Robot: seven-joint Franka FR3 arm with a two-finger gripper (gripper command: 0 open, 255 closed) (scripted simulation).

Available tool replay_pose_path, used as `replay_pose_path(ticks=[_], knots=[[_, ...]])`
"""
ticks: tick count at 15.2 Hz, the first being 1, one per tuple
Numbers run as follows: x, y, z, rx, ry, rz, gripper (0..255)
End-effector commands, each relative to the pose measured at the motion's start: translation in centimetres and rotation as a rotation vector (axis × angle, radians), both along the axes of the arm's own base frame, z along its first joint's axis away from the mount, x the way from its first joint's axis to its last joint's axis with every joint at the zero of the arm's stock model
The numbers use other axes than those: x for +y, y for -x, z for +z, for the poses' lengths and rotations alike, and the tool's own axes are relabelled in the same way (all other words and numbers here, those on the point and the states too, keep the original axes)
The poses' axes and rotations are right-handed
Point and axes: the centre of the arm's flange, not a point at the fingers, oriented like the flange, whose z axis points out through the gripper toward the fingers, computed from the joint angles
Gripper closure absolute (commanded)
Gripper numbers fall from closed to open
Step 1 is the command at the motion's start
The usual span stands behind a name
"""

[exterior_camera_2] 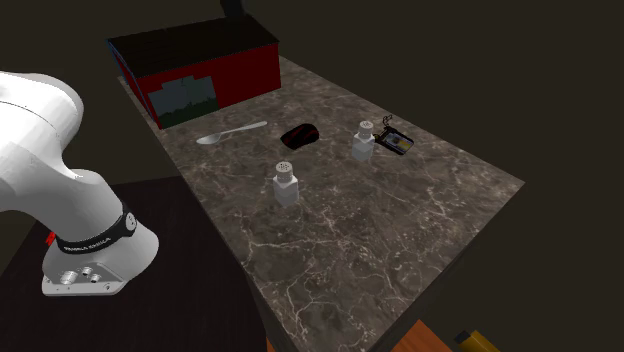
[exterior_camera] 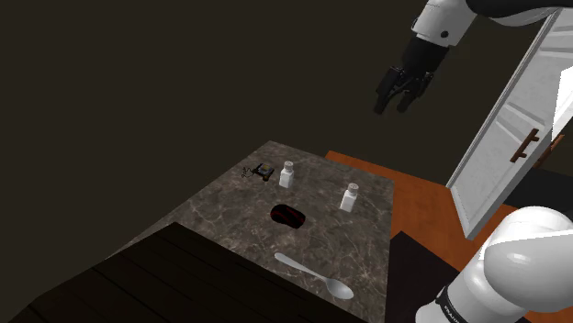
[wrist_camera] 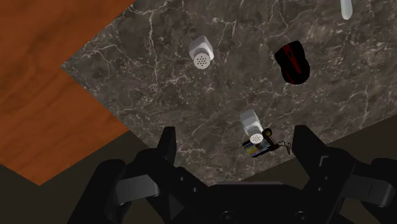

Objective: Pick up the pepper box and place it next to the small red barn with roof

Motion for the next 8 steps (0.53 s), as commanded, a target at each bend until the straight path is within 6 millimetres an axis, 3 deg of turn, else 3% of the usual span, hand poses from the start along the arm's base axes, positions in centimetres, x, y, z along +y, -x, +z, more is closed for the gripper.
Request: replay_pose_path(ticks=[1, 8], knots=[[0.0, 0.0, 0.0, 0.0, 0.0, 0.0, 0], [-0.5, -3.4, -8.8, 0.081, 0.026, 0.069, 0]])
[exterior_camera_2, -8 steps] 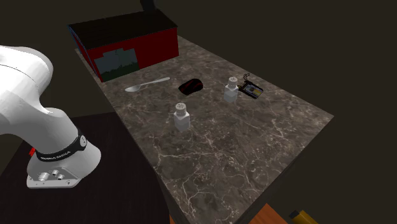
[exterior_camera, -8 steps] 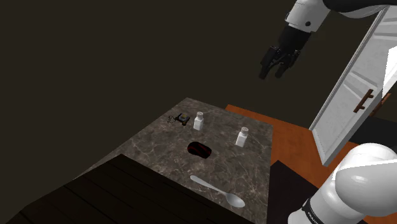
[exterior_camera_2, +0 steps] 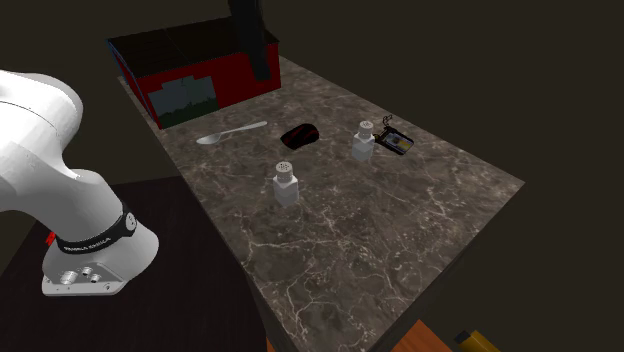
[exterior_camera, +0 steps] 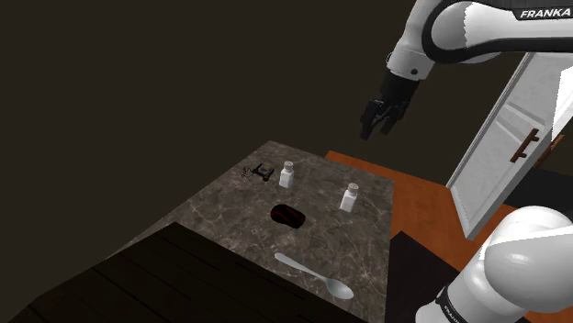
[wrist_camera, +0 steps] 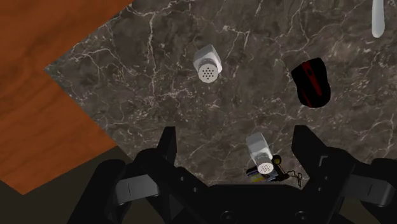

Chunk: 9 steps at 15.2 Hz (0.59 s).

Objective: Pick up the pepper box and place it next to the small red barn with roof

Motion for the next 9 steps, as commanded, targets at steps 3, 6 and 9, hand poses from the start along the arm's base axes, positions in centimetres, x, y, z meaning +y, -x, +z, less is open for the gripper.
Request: replay_pose_path(ticks=[3, 6, 9], knots=[[-0.3, -1.6, -5.4, 0.046, 0.015, 0.041, 0], [-0.5, -2.7, -9.2, 0.081, 0.026, 0.07, 0], [-0.7, -3.7, -13.1, 0.116, 0.038, 0.1, 0]])
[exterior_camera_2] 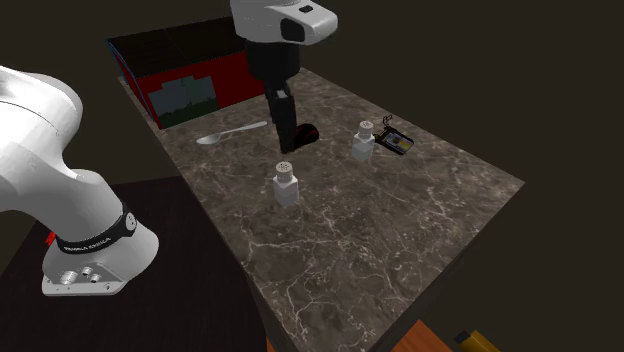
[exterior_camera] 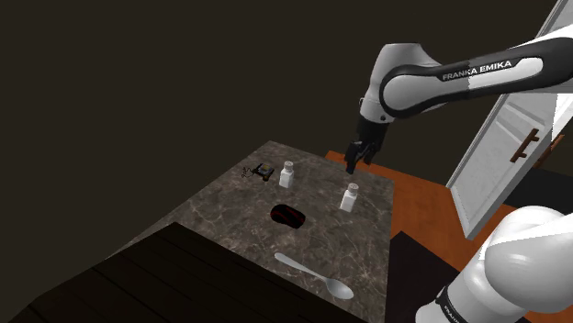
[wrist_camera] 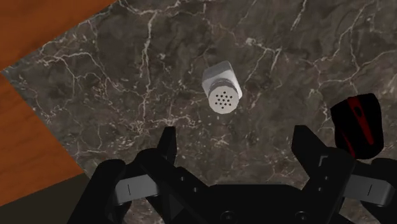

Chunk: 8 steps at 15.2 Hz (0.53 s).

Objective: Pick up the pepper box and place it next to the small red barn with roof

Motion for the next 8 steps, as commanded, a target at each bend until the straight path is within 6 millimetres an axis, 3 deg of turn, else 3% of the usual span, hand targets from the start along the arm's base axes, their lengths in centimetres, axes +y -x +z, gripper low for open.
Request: replay_pose_path(ticks=[1, 2, 8], knots=[[0.0, -0.4, -2.7, 0.023, 0.007, 0.021, 0], [-0.1, -0.7, -4.0, 0.034, 0.011, 0.031, 0], [-0.2, -0.7, -6.9, 0.036, 0.012, 0.032, 0]])
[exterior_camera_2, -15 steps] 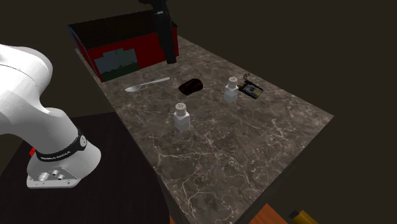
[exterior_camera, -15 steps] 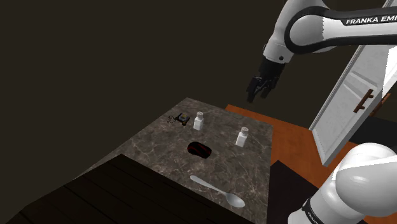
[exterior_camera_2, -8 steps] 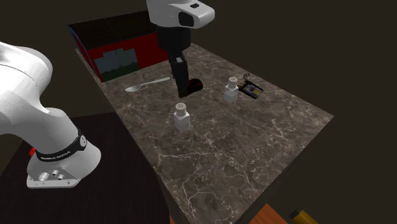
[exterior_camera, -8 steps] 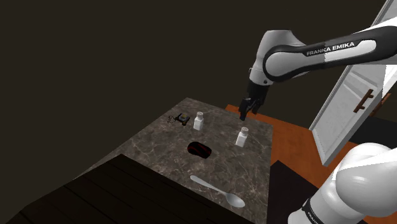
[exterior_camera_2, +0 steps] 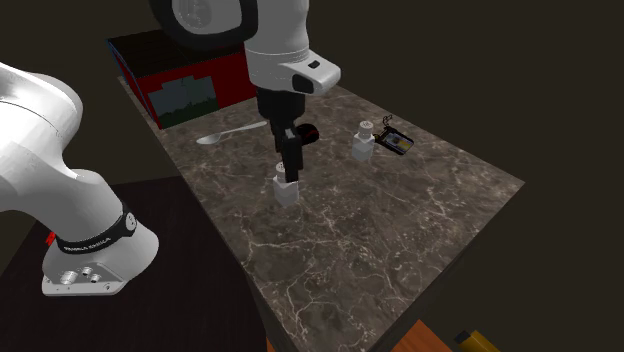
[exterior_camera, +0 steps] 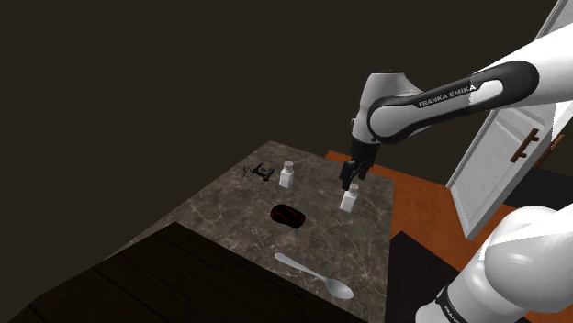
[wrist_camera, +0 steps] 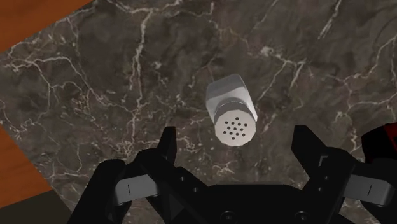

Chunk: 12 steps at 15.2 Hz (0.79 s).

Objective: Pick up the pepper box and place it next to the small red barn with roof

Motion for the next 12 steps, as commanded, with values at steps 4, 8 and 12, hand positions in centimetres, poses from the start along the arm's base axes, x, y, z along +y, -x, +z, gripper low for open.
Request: replay_pose_path(ticks=[4, 8, 12], knots=[[0.08, 0.02, -1.9, 0.0, 0.0, 0.0, 0], [0.08, 0.02, -1.9, 0.0, 0.0, 0.0, 0], [0.08, 0.02, -1.89, 0.0, 0.0, 0.0, 255]])
